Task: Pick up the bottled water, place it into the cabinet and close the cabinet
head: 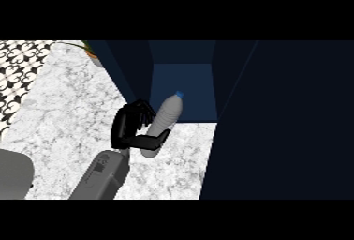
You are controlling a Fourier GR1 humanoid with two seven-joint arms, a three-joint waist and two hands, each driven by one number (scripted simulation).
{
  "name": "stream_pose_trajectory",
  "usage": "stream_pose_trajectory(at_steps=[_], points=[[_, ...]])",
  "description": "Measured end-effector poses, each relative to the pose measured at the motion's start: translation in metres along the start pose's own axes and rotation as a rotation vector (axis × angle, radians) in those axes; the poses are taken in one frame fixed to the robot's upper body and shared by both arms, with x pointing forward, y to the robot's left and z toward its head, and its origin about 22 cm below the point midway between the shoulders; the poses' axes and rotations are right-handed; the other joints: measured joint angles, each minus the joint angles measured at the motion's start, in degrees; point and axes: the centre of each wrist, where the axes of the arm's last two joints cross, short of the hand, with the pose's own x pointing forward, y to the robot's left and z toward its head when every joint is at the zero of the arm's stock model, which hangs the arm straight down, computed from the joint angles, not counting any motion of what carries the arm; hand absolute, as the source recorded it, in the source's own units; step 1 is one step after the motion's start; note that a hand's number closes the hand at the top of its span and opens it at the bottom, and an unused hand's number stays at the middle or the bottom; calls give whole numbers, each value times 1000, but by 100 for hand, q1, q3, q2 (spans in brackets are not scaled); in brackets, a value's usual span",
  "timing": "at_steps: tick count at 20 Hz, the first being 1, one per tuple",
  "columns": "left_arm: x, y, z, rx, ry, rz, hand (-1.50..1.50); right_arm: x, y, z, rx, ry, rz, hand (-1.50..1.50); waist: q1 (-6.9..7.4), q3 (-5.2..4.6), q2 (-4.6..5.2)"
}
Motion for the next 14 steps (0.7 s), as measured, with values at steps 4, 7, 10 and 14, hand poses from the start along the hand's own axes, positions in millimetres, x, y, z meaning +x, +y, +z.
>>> stream_pose_trajectory(at_steps=[4,7,10,14], points=[[20,-26,-9,3,6,15,150,-1,1,1,-8,2,-9,-150,7,1,5],[28,-41,-21,9,10,19,150,-1,2,2,-6,4,-14,-150,-13,0,13],[39,-59,-36,13,6,-10,150,-3,-1,3,-12,-2,5,-150,-30,1,18],[43,-70,-52,31,21,-48,150,-1,1,3,-8,1,-2,-150,-47,0,24]])
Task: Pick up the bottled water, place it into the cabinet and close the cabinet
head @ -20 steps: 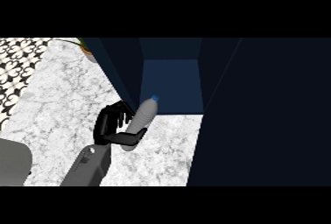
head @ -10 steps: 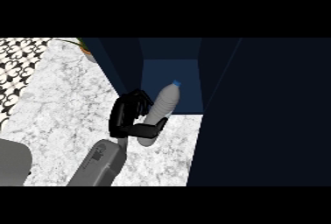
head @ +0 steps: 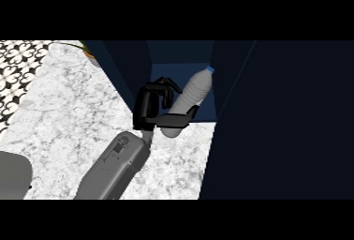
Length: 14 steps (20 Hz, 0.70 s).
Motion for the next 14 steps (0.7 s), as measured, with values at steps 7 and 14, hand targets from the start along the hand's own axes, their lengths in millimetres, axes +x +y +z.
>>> stream_pose_trajectory(at_steps=[7,14], points=[[1,-12,-23,51,62,-33,150,-3,-7,5,-10,-4,26,-150,-53,2,15],[-5,-8,-48,140,102,-65,150,-5,-9,11,-8,1,16,-150,-111,1,31]])
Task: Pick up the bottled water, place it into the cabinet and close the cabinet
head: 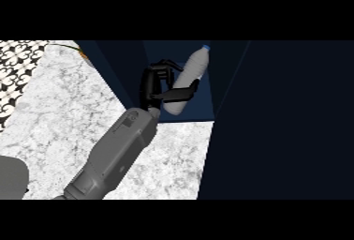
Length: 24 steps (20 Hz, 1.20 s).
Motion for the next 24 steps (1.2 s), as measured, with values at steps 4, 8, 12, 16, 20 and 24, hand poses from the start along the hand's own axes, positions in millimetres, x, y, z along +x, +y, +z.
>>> stream_pose_trajectory(at_steps=[4,8,12,16,20,24], points=[[-7,2,-6,42,2,-56,150,-1,-6,0,-1,-11,16,-150,-25,1,14],[-9,5,-18,83,0,-116,150,-2,-6,0,9,-24,7,-150,-69,0,35],[-13,11,-24,114,-14,-176,150,-2,-6,1,9,-18,4,-150,-77,-1,45],[-10,12,-32,141,-32,-216,150,-4,-9,2,22,-29,16,-150,-142,0,69],[-11,14,-35,143,-45,-285,-150,-4,-10,4,21,-29,17,-150,-172,-1,74],[-12,16,-36,140,-46,-305,-150,-4,-10,3,26,-38,8,-150,-195,-3,92]])
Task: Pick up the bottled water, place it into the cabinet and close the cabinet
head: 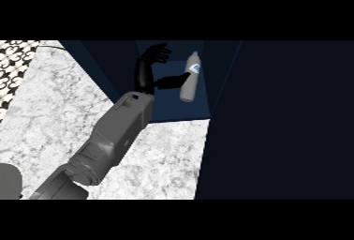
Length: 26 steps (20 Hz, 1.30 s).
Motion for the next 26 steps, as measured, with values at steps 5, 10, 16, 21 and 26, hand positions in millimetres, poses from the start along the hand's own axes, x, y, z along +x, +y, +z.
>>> stream_pose_trajectory(at_steps=[5,10,16,21,26], points=[[1,2,-4,3,-5,15,-150,0,-1,1,9,-5,3,-150,-35,-2,21],[4,4,-8,0,-6,60,-150,0,-2,-2,9,-16,5,-150,-23,-3,37],[3,5,-9,-41,-35,55,-150,0,-2,-1,10,-9,2,-150,-21,-2,26],[14,-1,-12,-109,-81,162,-150,0,-4,-1,8,-10,12,-150,-8,-2,13],[26,-6,-15,-230,-113,305,-150,1,-6,-1,0,-2,17,-150,52,-1,-28]])
